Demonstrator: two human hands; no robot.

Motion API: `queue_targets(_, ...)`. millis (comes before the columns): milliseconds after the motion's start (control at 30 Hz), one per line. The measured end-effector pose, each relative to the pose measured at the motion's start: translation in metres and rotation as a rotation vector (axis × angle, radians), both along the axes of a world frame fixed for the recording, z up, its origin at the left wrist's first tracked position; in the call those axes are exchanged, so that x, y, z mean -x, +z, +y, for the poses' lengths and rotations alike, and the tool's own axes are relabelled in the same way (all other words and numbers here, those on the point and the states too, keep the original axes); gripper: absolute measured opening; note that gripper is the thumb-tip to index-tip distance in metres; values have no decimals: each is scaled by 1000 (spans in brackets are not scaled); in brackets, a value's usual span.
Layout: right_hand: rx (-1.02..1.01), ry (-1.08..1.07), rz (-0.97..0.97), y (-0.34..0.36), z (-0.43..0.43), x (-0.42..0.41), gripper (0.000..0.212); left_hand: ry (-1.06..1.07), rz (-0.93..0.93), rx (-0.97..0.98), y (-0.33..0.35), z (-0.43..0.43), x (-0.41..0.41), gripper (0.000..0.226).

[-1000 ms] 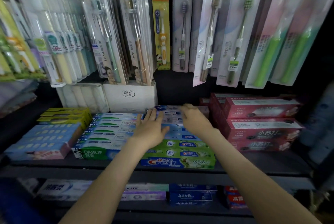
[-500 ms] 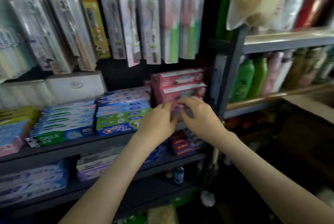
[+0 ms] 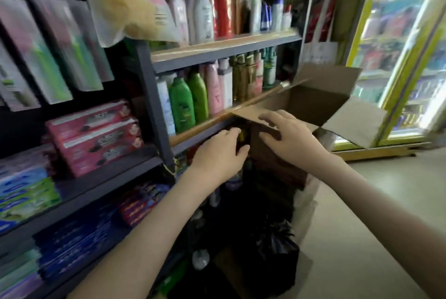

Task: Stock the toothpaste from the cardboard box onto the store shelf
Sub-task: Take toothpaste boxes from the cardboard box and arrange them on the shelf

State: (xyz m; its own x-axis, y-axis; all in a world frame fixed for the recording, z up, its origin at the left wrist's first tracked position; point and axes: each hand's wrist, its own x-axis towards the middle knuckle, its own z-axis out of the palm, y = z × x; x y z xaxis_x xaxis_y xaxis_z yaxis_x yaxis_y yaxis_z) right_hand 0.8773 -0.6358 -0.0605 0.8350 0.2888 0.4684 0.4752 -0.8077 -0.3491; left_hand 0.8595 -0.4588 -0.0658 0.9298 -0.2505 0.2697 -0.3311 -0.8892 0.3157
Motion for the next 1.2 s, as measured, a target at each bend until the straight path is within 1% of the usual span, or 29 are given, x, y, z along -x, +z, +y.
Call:
queue_targets(133,28,-64,27,-4,-97,-44,42,-36,26,-28,-8,-90,-55,53)
queue_targets(267,46,-77,21,-16,-197,-97,39,-23,81,-80,-18,-176,-113,55)
queue_targets(367,71,-74,58,-26,-258,-138,38,26,157,-115,-25,-222,-153,55)
queue_targets(467,90,-48,99,-37,-295,-176,39,64,216,-152,-35,-254,-186,57)
queue_targets(567,81,-10,140,-48,-314,-216,40,103,268,-177,-46,-276,-221,61)
queue_targets(633,66,23,164,-56,-321,-245,40,137,357,-179,-53,-285,-246,69)
queue_targets(667,60,42,176,-60,-323,-261,40,165,411,-205,-56,-289,-259,75)
queue_targets(733,66,86,200,-67,-326,-293,41,235,470,-324,-62,-293,-289,83)
queue_targets(833,118,146,211,-74,-329,-344,45,333,394,-486,-74,-299,-336,89)
queue_targets(900,158,179,247,-74,-329,-377,49,373,355,-487,-79,-301,-366,93)
queue_targets(1033,222,275,306,-76,-331,-433,58,378,308,-460,-92,-294,-420,93)
queue_targets(1200,191,415,276,-82,-333,-494,65,440,294,-505,-114,-281,-458,95)
